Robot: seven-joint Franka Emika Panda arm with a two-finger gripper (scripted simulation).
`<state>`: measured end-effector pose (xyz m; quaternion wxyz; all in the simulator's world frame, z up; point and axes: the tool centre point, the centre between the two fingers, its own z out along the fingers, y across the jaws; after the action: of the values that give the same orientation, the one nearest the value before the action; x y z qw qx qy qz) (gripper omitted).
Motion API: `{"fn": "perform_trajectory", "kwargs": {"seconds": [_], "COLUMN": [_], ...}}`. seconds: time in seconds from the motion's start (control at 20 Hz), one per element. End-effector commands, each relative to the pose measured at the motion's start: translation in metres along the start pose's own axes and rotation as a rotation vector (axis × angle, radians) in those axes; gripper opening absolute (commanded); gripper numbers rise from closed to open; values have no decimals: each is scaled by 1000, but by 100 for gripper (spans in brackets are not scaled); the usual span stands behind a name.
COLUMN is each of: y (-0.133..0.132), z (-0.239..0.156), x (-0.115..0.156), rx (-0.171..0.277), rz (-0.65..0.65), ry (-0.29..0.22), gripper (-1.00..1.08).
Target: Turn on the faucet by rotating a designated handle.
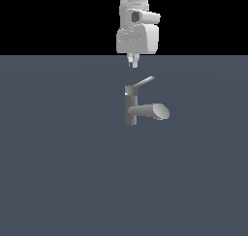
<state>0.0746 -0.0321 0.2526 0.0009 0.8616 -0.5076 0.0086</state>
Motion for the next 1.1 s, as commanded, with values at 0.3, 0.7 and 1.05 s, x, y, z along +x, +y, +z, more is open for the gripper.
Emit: {"fn": "perform_trajectory", "kwargs": {"seconds": [0.3,0.7,1.05], "y": [-17,-21,-22], "z": [45,68,72], "x": [54,83,89], "rx": [-7,-10,-10], "rz": [185,279,298], "ry": [-7,-12,-14], "gripper": [-100,-100,-100]}}
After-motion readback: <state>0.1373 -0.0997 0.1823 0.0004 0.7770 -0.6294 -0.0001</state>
